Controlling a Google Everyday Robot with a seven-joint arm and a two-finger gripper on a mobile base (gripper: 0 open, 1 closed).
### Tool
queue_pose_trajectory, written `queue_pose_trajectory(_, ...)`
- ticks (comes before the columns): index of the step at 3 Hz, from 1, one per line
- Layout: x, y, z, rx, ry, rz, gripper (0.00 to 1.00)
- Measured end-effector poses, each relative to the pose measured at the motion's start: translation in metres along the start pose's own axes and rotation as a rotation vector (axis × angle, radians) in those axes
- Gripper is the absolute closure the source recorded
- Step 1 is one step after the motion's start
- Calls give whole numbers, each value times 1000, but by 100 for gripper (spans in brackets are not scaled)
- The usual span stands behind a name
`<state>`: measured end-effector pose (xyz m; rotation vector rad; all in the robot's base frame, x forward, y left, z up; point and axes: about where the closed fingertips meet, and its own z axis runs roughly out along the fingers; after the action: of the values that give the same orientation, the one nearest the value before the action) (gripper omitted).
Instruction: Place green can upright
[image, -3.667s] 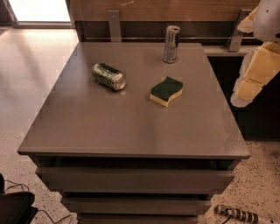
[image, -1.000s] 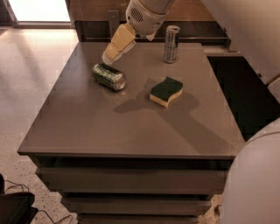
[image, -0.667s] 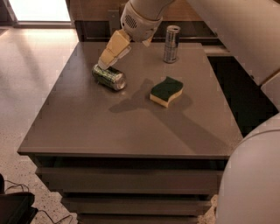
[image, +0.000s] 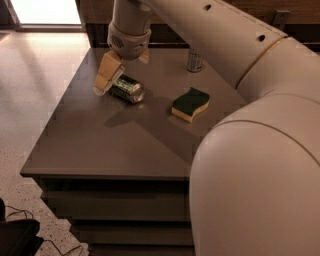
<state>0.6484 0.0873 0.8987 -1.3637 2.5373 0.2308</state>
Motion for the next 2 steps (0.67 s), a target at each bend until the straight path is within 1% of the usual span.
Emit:
queue_pose_trajectory(1,-11,1,16,25,69,-37,0)
queue_pose_trajectory(2,-18,-4,33,51,117,-33,0)
